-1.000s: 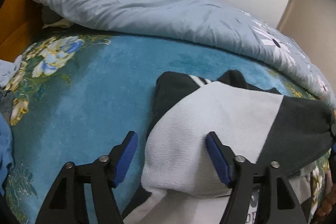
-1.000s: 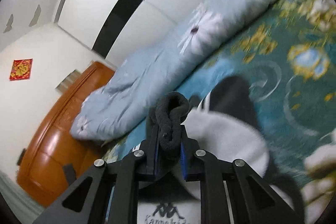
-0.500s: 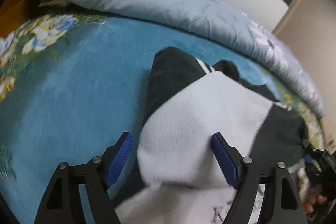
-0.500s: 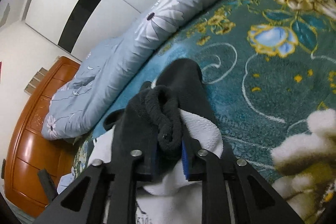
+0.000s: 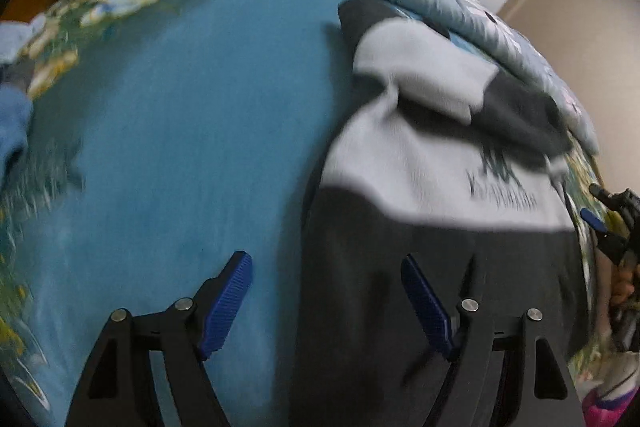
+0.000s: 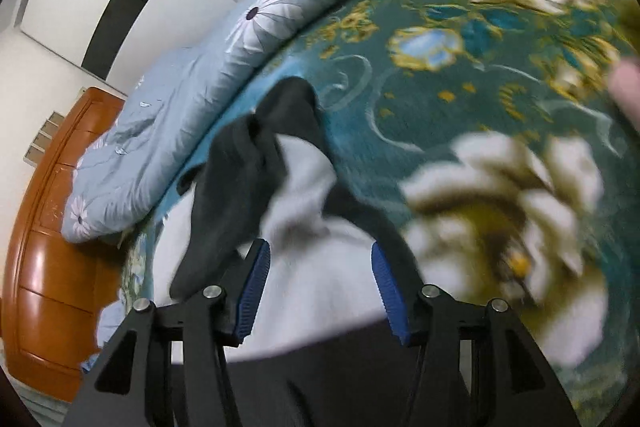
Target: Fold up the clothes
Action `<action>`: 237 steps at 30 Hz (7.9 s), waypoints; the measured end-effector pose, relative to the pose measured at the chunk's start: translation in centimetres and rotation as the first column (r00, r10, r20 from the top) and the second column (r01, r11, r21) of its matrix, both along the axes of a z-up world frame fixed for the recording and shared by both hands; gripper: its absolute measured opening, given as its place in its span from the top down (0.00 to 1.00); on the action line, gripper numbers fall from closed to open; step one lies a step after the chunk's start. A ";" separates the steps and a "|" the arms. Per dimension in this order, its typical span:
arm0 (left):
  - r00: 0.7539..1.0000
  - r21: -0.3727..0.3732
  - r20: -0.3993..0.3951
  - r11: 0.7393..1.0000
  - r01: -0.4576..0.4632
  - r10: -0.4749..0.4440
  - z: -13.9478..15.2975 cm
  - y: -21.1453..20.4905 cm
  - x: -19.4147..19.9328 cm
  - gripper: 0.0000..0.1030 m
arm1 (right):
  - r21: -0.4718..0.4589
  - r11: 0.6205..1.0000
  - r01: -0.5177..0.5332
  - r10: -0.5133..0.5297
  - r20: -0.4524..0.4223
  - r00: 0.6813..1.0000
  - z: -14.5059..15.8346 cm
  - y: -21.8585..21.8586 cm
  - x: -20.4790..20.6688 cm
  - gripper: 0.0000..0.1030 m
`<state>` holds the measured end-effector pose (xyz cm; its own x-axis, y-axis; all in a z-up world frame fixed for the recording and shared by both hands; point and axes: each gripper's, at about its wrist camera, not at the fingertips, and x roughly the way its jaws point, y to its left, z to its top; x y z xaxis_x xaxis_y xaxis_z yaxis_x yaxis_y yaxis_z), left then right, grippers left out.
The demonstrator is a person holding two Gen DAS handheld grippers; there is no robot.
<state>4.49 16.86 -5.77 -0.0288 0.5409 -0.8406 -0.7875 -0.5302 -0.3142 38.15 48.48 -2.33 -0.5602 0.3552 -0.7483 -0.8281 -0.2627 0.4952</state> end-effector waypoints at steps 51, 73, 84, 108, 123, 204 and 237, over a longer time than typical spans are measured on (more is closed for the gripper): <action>0.910 0.272 0.403 0.962 -0.020 -0.095 -2.1 -12.8 3.4 0.79 | -0.034 0.945 -0.326 0.289 -0.381 0.878 -5.0 -13.2 11.6 0.83; 0.847 0.508 0.527 0.824 -0.252 -0.066 8.1 -1.0 -10.0 0.79 | 0.016 0.969 -0.246 0.204 -0.615 0.762 5.7 -3.0 4.9 0.83; 0.819 0.337 0.563 0.873 -0.352 0.113 2.7 12.0 -17.7 0.79 | -0.111 0.992 -0.057 -0.005 -0.493 0.870 2.1 10.0 -1.4 0.84; 0.941 0.190 0.322 0.966 -0.175 0.107 0.3 6.3 -14.0 0.25 | -0.109 0.977 -0.186 0.141 -0.331 0.933 -3.6 4.0 2.1 0.30; 0.857 0.245 0.513 0.948 -0.203 0.051 -2.8 8.4 -11.2 0.23 | -0.127 0.987 -0.101 0.041 -0.405 0.913 -5.2 2.7 -1.0 0.30; 0.965 0.234 0.262 0.971 -0.045 -0.018 3.5 15.8 -9.5 0.89 | 0.067 0.987 -0.146 0.156 -0.162 0.974 1.2 5.9 -0.3 0.91; 0.956 0.114 -0.251 0.976 0.187 -0.154 8.0 6.9 7.1 0.24 | 0.193 0.884 -0.425 0.408 0.124 0.905 4.8 -12.1 -2.1 0.47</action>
